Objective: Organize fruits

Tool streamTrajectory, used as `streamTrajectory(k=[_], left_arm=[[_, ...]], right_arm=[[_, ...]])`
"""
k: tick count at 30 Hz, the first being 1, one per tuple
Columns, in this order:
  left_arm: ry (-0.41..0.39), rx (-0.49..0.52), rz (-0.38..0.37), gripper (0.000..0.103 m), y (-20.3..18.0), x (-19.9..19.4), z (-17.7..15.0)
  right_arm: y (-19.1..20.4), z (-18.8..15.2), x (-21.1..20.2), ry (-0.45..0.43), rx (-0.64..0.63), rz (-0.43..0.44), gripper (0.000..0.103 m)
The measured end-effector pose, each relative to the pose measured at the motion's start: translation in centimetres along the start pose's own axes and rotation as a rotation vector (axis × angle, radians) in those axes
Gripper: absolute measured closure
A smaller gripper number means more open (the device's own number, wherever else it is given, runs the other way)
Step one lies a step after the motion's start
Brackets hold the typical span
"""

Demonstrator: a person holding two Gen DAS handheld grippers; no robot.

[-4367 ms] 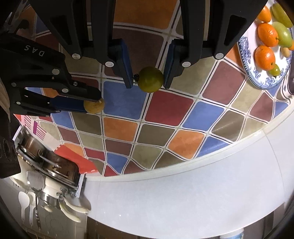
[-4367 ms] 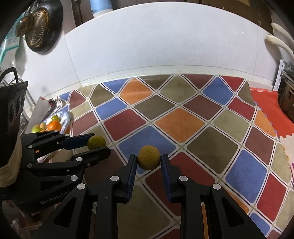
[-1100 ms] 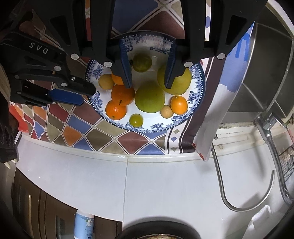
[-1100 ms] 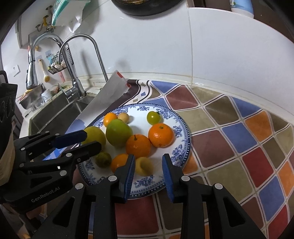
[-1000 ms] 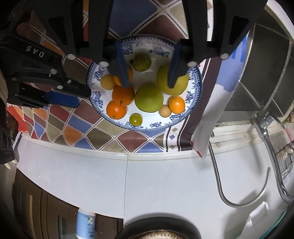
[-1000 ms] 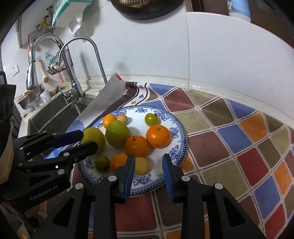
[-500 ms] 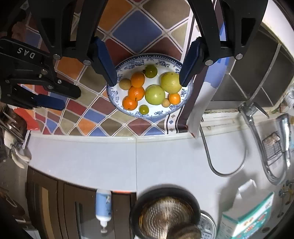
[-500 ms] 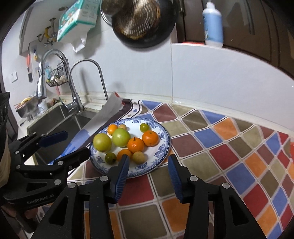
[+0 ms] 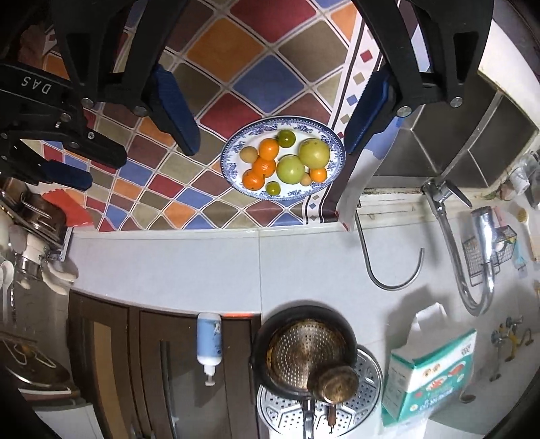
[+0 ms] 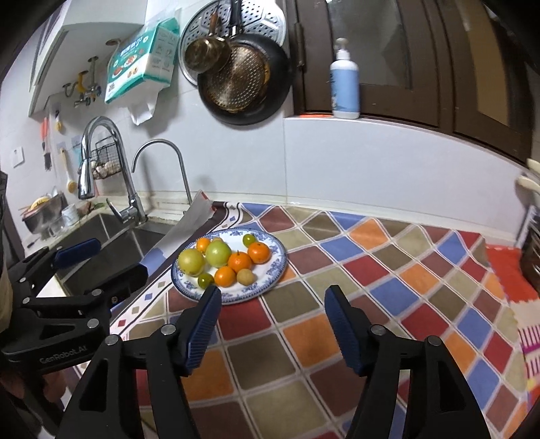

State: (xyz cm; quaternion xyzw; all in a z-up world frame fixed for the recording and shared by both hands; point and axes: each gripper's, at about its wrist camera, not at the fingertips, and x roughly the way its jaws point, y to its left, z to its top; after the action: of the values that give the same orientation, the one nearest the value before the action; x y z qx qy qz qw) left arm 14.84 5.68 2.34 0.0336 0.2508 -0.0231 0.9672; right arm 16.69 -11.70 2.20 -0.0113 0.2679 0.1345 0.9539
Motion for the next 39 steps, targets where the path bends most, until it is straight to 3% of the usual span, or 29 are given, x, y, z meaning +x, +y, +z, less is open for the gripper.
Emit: streamTrajectory(k=[4,13,20,39], left_arm=[[-0.004,0.004,-0.010,0.013,-0.5,-1.3,-0.5],[-0.022,0.015,-0.016,0.006,-1.6,-3.8,-1.4],[-0.058,0.037,-0.012,0.000,-2.4,-5.6,-1.8],[-0.085,0.050,-0.032,0.000,-3.0,-6.8,-1.9]], right_arm=[[-0.2,-0.8,-2.1,-0.015,0.019,-0.033,0.030],[-0.8,-2.4,-5.5,-0.034,0.046,-0.094,0.024],[-1.3,-3.0,-7.5,-0.061,0.053,-0.128,0.024],[-1.7,-3.5,-9.3,-0.086,0.044,-0.168,0.022]])
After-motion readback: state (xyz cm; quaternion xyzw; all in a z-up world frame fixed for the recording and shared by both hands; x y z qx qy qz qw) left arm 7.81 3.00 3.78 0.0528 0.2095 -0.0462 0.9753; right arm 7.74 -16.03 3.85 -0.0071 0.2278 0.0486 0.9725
